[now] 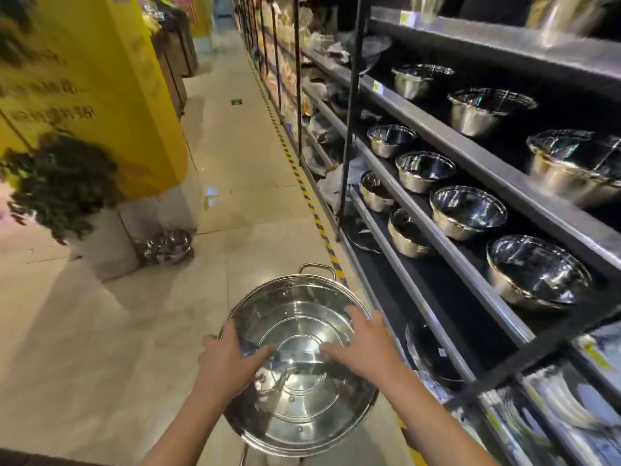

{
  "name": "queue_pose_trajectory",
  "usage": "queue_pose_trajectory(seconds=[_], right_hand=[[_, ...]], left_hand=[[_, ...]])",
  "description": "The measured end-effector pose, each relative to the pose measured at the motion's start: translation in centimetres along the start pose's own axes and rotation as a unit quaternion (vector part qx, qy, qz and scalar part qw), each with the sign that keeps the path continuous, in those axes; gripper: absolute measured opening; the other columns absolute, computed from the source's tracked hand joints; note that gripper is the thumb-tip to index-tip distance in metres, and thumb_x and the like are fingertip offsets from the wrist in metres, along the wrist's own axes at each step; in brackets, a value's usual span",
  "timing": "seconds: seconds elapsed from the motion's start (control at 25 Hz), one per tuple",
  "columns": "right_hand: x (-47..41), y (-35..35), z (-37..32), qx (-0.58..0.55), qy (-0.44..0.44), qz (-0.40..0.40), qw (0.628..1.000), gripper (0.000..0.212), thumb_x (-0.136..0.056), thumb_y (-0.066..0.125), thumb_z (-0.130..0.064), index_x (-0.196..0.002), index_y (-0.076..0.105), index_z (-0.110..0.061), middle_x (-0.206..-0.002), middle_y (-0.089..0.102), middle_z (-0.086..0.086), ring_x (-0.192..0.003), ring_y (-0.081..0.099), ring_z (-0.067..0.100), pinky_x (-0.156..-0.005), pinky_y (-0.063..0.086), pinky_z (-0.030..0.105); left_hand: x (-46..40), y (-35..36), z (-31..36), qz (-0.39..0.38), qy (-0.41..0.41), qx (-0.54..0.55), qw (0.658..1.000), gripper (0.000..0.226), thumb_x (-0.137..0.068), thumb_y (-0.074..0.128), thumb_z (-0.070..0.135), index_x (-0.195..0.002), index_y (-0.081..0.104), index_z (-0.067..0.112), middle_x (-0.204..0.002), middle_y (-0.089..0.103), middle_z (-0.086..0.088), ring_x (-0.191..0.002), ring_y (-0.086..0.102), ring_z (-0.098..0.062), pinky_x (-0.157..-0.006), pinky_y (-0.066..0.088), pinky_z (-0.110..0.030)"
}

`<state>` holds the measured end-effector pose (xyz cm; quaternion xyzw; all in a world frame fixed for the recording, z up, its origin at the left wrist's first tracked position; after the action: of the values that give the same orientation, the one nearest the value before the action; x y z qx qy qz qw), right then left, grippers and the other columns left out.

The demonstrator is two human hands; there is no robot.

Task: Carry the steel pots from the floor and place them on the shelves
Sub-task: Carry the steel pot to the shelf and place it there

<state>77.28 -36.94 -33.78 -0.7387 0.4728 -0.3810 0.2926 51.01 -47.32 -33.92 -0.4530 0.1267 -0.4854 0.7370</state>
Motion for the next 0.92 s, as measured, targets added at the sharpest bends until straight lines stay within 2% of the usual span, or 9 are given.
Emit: queue_pose_trajectory(seconds=[0.16, 0.24, 0.48, 0.72, 0.84, 0.92], right_hand=[[-6.8, -1.4, 0.5, -0.016, 0.05, 0.016, 0.999, 0.108, -0.057, 0.062, -0.087, -0.145, 0.023, -0.038, -0.144, 0.023, 0.009, -0.128, 0.035, 0.04, -0.099, 0.041, 0.047], [-9.1, -2.6, 1.2, -0.025, 0.09, 0.037, 0.995, 0.102, -0.061, 0.065, -0.083, -0.144, 0.025, -0.038, -0.142, 0.025, 0.01, -0.125, 0.037, 0.04, -0.099, 0.042, 0.047], [-13.2, -6.5, 4.2, -0.083, 0.233, 0.128, 0.96, 0.086, -0.073, 0.068, -0.072, -0.14, 0.029, -0.036, -0.143, 0.024, 0.016, -0.126, 0.035, 0.045, -0.096, 0.044, 0.05], [-12.7, -6.1, 11.2, -0.144, 0.371, 0.152, 0.905, 0.083, -0.074, 0.057, -0.077, -0.14, 0.028, -0.036, -0.133, 0.025, 0.011, -0.124, 0.037, 0.044, -0.1, 0.041, 0.051], [-13.2, -5.7, 15.9, -0.133, 0.413, 0.141, 0.89, 0.09, -0.07, 0.044, -0.085, -0.144, 0.032, -0.035, -0.135, 0.04, 0.014, -0.122, 0.046, 0.036, -0.099, 0.042, 0.042], [-13.5, -4.8, 18.0, -0.155, 0.427, 0.129, 0.881, 0.091, -0.074, 0.051, -0.083, -0.145, 0.034, -0.029, -0.141, 0.044, 0.021, -0.129, 0.046, 0.035, -0.101, 0.045, 0.042]], left_hand=[[-9.2, 1.1, 3.8, -0.039, 0.033, 0.02, 0.998, 0.089, -0.063, 0.066, 0.076, -0.134, 0.037, 0.031, -0.109, 0.06, -0.009, -0.1, 0.056, -0.032, -0.084, 0.049, -0.038], [-13.5, 2.1, 6.5, -0.064, 0.062, 0.008, 0.996, 0.087, -0.065, 0.065, 0.075, -0.133, 0.038, 0.028, -0.106, 0.059, -0.011, -0.099, 0.054, -0.032, -0.081, 0.047, -0.037], [-25.1, 7.1, 17.2, -0.184, 0.191, -0.03, 0.964, 0.086, -0.069, 0.068, 0.069, -0.138, 0.037, 0.027, -0.105, 0.049, -0.013, -0.109, 0.048, -0.035, -0.095, 0.047, -0.043], [-27.9, 15.7, 25.2, -0.289, 0.246, -0.141, 0.914, 0.091, -0.062, 0.06, 0.079, -0.137, 0.034, 0.033, -0.109, 0.049, -0.012, -0.111, 0.05, -0.037, -0.095, 0.047, -0.043], [-28.1, 20.5, 28.7, -0.316, 0.269, -0.19, 0.89, 0.093, -0.061, 0.055, 0.083, -0.135, 0.034, 0.031, -0.109, 0.047, -0.011, -0.107, 0.054, -0.038, -0.096, 0.047, -0.043], [-28.1, 22.7, 29.8, -0.33, 0.274, -0.199, 0.881, 0.09, -0.064, 0.057, 0.08, -0.136, 0.034, 0.032, -0.109, 0.044, -0.01, -0.107, 0.054, -0.04, -0.098, 0.046, -0.045]])
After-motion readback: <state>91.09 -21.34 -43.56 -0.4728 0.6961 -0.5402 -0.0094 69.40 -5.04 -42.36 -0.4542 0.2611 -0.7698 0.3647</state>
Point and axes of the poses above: each hand's wrist, its own x-axis away from the middle knuckle, its own y-axis out of the palm, z = x × y, the point moved 6 cm from there along -x, towards the middle knuckle
